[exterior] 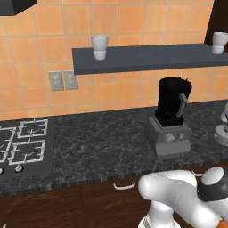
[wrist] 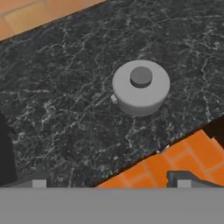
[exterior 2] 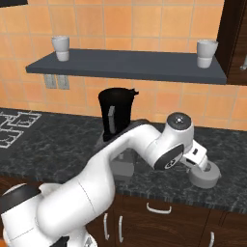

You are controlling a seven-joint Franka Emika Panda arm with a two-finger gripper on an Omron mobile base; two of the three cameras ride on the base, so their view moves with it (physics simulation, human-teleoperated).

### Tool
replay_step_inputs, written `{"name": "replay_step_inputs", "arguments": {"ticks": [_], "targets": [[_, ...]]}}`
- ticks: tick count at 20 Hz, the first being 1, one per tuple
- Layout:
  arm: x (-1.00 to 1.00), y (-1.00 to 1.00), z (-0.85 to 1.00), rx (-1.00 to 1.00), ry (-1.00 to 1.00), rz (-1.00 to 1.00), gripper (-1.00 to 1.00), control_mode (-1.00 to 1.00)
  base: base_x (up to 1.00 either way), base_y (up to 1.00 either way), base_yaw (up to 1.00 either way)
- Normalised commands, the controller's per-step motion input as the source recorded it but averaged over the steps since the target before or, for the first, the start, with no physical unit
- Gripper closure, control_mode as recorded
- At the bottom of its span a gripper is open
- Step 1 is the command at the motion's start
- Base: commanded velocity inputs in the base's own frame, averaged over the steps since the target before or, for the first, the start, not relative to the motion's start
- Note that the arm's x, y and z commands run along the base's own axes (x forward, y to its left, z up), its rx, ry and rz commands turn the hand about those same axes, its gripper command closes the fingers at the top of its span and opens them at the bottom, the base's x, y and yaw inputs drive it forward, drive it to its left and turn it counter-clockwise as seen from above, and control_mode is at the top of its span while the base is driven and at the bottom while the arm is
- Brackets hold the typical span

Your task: Close the lid blender by securely placing the lid on top.

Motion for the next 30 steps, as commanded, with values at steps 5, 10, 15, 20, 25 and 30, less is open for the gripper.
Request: {"name": "replay_step_inputs", "arguments": {"ticks": [5, 10, 15, 20, 25, 30], "targets": [[0.38, -0.43, -0.42, 0.0, 0.07, 0.0, -1.0, -1.0, 0.0, 0.0, 0.0], [0.34, -0.37, -0.29, 0.0, 0.02, 0.0, -1.0, -1.0, 0.0, 0.0, 0.0], [0.22, -0.41, -0.14, 0.0, 0.0, 0.0, -1.0, -1.0, 0.0, 0.0, 0.0], [0.17, -0.25, -0.15, 0.0, 0.0, 0.0, -1.0, -1.0, 0.0, 0.0, 0.0], [0.24, -0.05, -0.18, 0.0, 0.02, 0.0, -1.0, -1.0, 0.0, 0.0, 0.0], [0.25, -0.09, -0.21, 0.0, 0.04, 0.0, -1.0, -1.0, 0.0, 0.0, 0.0]]}}
